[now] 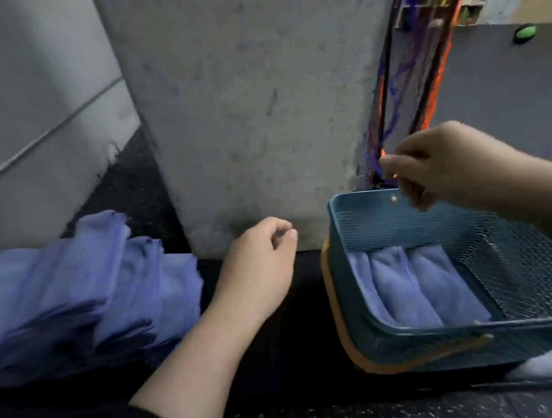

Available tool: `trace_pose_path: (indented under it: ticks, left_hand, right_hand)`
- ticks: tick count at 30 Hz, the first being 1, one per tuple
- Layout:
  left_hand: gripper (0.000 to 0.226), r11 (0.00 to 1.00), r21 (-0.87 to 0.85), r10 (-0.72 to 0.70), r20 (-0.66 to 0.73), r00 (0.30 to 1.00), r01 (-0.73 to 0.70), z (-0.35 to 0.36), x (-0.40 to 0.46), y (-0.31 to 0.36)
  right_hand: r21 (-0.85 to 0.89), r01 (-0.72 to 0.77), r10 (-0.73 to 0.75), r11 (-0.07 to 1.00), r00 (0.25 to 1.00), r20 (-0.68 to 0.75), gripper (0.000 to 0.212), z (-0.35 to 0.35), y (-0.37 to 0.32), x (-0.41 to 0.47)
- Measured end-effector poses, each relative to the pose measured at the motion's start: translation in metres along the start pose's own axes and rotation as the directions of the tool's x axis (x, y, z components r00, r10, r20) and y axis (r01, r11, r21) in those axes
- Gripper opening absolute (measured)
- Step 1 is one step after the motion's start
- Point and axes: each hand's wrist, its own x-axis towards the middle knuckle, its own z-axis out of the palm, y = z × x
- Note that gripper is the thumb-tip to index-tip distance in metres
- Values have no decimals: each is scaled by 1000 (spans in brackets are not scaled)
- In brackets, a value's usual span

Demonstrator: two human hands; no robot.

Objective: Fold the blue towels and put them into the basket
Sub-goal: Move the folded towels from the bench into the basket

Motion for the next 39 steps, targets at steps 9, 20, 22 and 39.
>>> trace_pose_path:
  ticks: [9,20,22,39]
  left_hand:
    - [11,992,-2,119,-370,921,-129,-107,-47,-44]
    - [27,945,226,-96,-502,860,237,-191,-59,-124]
    - [32,904,307,-144,-435,889,297,-190,-54,-133]
    - [40,756,-647,-407,-344,846,101,-190,-46,-114]
  right_hand:
    - [359,117,-165,926,980,107,34,108,-132,-13]
    - [571,-84,-101,816,953,284,32,218,-212,-10]
    - [550,-102,-83,829,950,302,46,231,-224,-7]
    - [759,-172,55,628,983,177,22,244,-249,-23]
